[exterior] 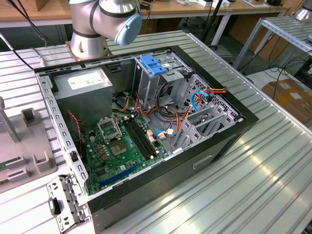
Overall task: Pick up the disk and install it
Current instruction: 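Pick up the disk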
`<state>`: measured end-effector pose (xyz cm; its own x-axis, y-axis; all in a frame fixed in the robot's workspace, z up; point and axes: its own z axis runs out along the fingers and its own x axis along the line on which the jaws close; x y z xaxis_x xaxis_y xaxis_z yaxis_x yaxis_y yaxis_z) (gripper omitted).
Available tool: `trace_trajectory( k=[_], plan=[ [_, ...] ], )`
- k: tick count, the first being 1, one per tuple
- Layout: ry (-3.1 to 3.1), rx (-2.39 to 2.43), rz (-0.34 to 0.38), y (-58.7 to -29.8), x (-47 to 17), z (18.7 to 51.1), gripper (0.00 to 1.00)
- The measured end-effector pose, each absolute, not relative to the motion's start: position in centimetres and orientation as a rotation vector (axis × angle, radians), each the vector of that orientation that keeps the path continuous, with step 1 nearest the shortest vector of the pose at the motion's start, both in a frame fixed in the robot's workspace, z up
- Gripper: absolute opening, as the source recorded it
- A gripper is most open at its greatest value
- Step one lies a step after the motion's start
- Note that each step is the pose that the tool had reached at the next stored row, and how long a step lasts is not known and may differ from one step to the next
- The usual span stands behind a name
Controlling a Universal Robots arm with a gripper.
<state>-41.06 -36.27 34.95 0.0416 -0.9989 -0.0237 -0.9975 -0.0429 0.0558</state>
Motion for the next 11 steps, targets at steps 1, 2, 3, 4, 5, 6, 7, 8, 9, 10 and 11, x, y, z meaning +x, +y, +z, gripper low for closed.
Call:
trace_trajectory(
  k=[1,2,3,4,5,6,7,8,9,10,11],
  plan=[
    [-2.132,2.272,-0.086,-36.27,-41.05,34.96,0.11],
    [-2.115,2.288,-0.086,-36.27,-41.05,34.95,0.11],
    [-2.102,2.299,-0.086,-36.28,-41.05,34.96,0.11],
    [-2.093,2.307,-0.086,-36.27,-41.05,34.96,0.11],
    [-2.082,2.316,-0.086,-36.28,-41.05,34.96,0.11],
    [-2.071,2.326,-0.085,-36.28,-41.05,34.96,0.11],
    [-2.061,2.335,-0.085,-36.27,-41.05,34.95,0.11],
    [-2.051,2.343,-0.085,-36.27,-41.05,34.95,0.11],
    [-2.034,2.358,-0.085,-36.27,-41.05,34.95,0.11],
    [-2.022,2.367,-0.084,-36.27,-41.05,34.95,0.11],
    [-2.012,2.376,-0.084,-36.28,-41.05,34.95,0.11]
  ],
)
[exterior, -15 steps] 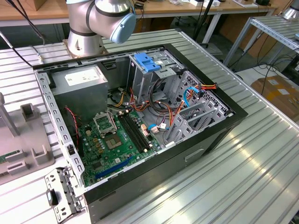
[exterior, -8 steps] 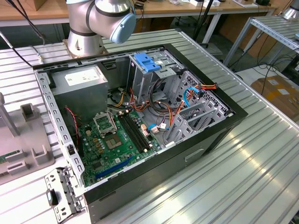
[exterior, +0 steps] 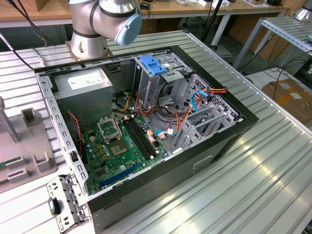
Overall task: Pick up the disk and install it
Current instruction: 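Pick up the disk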
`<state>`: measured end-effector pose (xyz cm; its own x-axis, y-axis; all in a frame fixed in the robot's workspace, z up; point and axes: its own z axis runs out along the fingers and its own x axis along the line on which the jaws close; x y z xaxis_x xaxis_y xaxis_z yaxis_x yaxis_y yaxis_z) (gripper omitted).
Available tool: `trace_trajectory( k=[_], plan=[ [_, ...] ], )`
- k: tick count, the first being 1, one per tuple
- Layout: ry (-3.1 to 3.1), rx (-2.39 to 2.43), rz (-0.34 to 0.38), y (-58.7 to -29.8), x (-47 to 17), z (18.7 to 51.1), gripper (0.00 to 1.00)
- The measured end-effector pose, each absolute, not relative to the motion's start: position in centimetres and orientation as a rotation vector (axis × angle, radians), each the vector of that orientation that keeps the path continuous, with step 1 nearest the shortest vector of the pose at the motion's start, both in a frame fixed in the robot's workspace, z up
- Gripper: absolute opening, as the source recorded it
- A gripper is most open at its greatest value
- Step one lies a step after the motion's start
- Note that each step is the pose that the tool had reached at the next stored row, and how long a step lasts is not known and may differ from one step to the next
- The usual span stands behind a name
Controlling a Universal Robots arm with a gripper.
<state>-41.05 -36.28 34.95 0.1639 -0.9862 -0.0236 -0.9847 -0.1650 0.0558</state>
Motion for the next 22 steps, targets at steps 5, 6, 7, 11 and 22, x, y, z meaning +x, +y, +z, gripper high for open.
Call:
trace_trajectory(
  k=[5,6,7,11,22],
  plan=[
    [-1.927,2.443,-0.083,-36.27,-41.05,34.95,0.11],
    [-1.927,2.443,-0.083,-36.27,-41.05,34.95,0.11],
    [-1.931,2.44,-0.083,-36.27,-41.05,34.94,0.11],
    [-2.014,2.374,-0.084,-36.27,-41.05,34.79,0.11],
    [-2.266,2.143,-0.088,-36.27,-41.06,34.63,0.11]
  ],
)
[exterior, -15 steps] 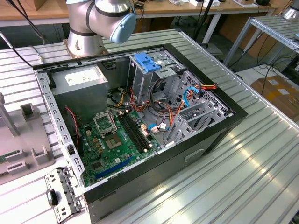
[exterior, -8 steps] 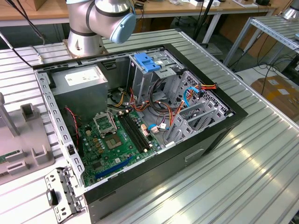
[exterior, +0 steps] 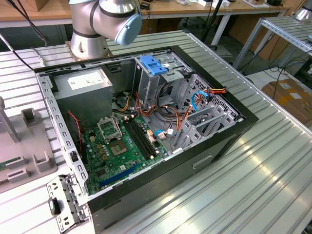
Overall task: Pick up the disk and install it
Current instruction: 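Pick up the disk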
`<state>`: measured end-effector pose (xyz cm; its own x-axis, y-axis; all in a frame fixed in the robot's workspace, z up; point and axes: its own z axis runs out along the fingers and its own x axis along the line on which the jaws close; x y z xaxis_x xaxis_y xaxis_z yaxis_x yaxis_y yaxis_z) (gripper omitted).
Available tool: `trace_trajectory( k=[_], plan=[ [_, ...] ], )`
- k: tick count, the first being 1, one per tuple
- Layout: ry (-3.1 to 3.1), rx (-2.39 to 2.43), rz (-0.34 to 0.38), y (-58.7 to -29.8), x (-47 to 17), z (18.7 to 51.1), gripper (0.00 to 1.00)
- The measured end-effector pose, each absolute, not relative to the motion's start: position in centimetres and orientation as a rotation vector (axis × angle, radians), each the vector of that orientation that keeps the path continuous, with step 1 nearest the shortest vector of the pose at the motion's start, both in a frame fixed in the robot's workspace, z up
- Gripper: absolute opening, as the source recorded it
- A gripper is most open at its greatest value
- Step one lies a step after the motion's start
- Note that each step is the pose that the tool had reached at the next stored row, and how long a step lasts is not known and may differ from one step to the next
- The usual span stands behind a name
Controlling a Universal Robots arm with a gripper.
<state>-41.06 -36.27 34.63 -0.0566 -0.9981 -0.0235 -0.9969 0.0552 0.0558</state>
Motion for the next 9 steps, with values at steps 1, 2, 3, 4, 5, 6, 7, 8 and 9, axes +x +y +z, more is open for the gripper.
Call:
trace_trajectory(
  k=[1,2,3,4,5,6,7,8,9],
  plan=[
    [-2.267,2.143,-0.089,-36.27,-41.05,34.63,0.11],
    [-2.267,2.142,-0.089,-36.27,-41.05,34.63,0.11],
    [-2.267,2.142,-0.089,-36.27,-41.05,34.63,0.11],
    [-2.267,2.142,-0.089,-36.27,-41.05,34.63,0.11],
    [-2.267,2.142,-0.089,-36.27,-41.05,34.63,0.11],
    [-2.267,2.142,-0.089,-36.27,-41.05,34.63,0.11],
    [-2.267,2.142,-0.089,-36.27,-41.06,34.63,0.11],
    [-2.267,2.142,-0.089,-36.27,-41.05,34.63,0.17],
    [-2.267,2.142,-0.089,-36.27,-41.05,34.63,0.17]
  ],
)
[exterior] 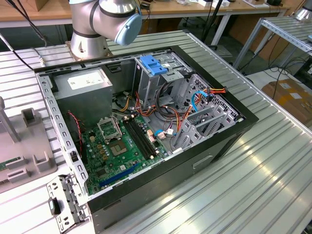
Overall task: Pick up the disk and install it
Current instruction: 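Pick up the disk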
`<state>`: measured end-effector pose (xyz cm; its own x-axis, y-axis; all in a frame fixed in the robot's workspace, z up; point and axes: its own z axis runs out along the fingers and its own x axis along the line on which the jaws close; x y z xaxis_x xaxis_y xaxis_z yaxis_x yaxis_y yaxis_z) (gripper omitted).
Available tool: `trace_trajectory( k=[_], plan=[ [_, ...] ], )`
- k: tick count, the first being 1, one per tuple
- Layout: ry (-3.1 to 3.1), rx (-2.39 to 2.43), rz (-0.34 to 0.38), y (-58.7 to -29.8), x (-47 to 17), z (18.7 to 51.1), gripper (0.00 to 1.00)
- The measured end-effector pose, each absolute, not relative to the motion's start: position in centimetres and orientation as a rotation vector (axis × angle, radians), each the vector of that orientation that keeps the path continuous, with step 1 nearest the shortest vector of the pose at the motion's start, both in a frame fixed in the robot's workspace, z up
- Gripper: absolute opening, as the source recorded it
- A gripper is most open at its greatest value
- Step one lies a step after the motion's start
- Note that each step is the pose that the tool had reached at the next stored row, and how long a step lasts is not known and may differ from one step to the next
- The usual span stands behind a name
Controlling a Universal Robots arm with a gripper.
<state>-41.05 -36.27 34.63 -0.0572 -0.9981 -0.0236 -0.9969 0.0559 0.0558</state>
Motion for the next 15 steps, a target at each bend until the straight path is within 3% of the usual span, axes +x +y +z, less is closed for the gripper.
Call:
trace_trajectory(
  k=[3,4,5,15],
  plan=[
    [-2.267,2.142,-0.089,-36.27,-41.05,34.63,0.36],
    [-2.267,2.142,-0.089,-36.27,-41.05,34.63,0.36],
    [-2.267,2.142,-0.089,-36.27,-41.05,34.63,0.42],
    [-2.268,2.142,-0.089,-36.26,-41.05,34.63,0.42]
  ],
)
